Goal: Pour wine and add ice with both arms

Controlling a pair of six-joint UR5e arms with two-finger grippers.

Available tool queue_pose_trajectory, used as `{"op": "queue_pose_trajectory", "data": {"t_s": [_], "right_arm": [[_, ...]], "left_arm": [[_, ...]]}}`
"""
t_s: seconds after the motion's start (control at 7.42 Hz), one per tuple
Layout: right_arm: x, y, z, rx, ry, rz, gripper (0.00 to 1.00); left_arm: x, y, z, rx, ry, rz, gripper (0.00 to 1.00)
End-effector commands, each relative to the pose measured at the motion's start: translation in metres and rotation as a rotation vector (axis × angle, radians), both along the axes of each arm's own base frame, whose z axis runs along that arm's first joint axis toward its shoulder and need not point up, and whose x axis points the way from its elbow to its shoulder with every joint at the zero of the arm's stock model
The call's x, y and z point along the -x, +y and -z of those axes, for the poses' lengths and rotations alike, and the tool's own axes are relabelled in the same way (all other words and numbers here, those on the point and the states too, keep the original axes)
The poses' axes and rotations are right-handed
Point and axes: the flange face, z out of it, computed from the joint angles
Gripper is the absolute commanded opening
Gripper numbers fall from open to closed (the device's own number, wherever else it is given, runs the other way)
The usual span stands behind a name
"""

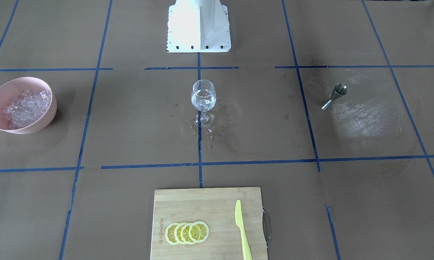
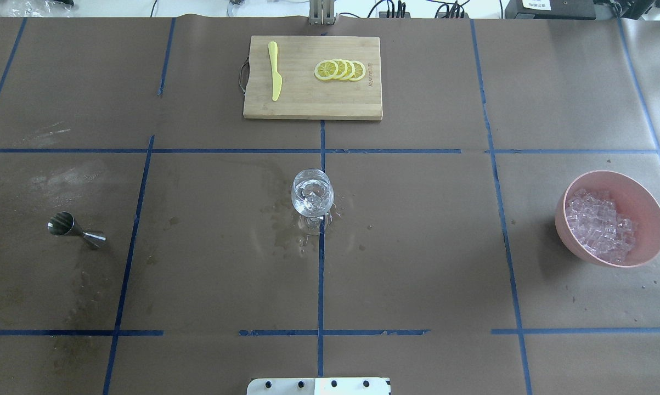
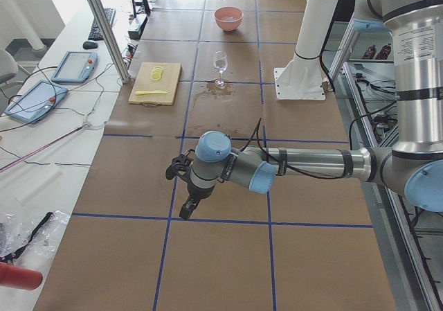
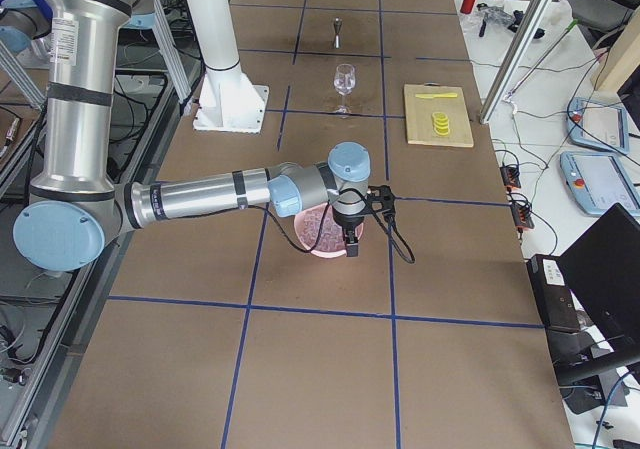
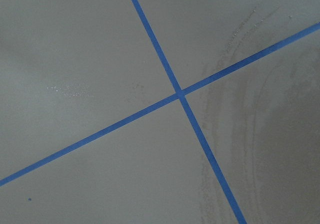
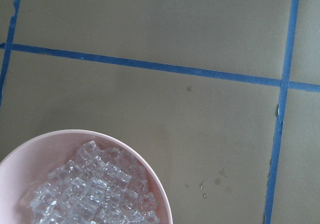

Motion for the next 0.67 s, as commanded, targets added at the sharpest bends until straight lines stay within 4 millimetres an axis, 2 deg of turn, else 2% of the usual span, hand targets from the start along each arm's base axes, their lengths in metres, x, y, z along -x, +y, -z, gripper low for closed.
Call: {"op": "queue_pose_trajectory", "data": {"t_s": [0.0, 0.13, 0.54], "right_arm": [[0.0013, 0.0000, -0.0011, 0.005, -0.001, 0.002, 1.00], [0.0020, -0.0001, -0.0017, 0.005, -0.001, 0.003, 1.00], [0.0068, 0.0004, -0.0041, 0.009, 0.001, 0.014, 1.00]], "left_arm": [[-0.0030, -0.0024, 0.0057, 0.010, 0.051, -0.008, 1.00], [-0.0106, 0.0025, 0.0118, 0.082, 0.175, 0.025, 1.00], [-0.0112, 0.0040, 0.0111, 0.098, 0.190, 0.038, 1.00]]}}
